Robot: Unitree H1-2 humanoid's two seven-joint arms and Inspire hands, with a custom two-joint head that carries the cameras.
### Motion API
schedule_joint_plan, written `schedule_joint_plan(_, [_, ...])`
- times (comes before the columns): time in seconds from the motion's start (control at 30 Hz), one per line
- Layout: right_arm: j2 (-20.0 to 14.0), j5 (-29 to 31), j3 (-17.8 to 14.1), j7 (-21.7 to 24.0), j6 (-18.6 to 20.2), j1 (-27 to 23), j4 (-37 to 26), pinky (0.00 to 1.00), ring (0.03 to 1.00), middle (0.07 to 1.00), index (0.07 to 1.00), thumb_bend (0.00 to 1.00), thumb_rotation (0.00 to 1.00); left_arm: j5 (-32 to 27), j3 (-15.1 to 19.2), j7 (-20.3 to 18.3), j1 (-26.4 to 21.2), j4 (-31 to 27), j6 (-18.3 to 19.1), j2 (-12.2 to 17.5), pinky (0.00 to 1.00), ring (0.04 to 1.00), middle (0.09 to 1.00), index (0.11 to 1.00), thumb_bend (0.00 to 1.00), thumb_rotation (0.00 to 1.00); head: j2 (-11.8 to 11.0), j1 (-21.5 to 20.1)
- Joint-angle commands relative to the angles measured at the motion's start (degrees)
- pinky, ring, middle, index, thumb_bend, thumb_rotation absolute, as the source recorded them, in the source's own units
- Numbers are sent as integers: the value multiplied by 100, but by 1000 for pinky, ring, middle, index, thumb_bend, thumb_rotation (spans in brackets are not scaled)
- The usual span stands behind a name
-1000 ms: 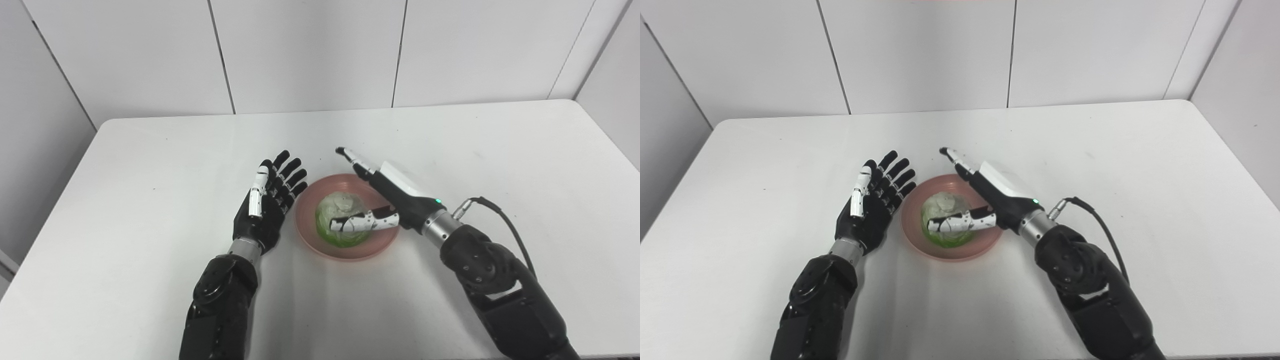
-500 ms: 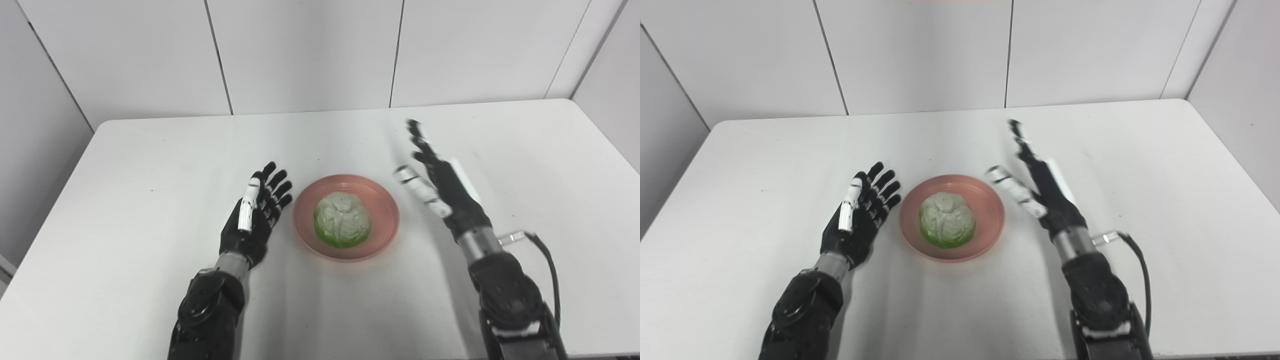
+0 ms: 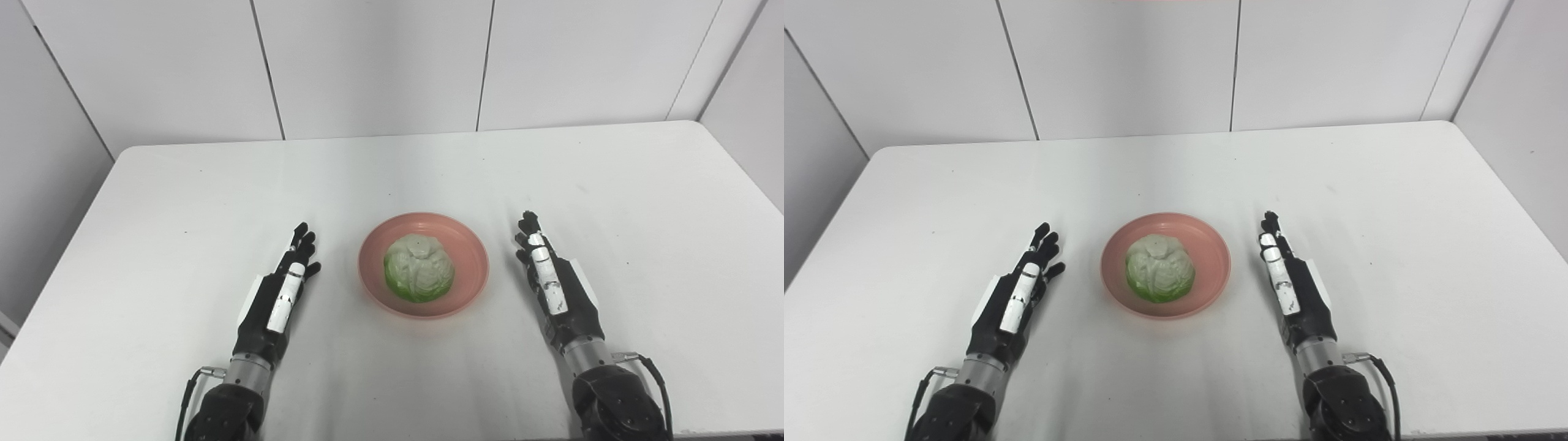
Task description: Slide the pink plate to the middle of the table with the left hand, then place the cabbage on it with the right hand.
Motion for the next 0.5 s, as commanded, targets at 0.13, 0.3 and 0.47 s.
schedule_joint_plan(0.13, [-132,33,47,2,-415,-106,90,1000,1000,1000,1000,307,1000,-57,92,41,-60,106,-322,23,1000,1000,1000,1000,381,1000,5,91])
schedule_joint_plan(0.3, [-234,-78,119,-41,-415,-124,192,1000,1000,1000,1000,315,1000,1,121,92,-120,291,-396,48,999,1000,1000,1000,391,1000,4,89])
schedule_joint_plan(0.47, [-270,8,145,-15,-520,-162,302,1000,1000,1000,1000,303,1000,-49,167,124,-156,393,-454,-2,982,993,1000,993,381,1000,6,111])
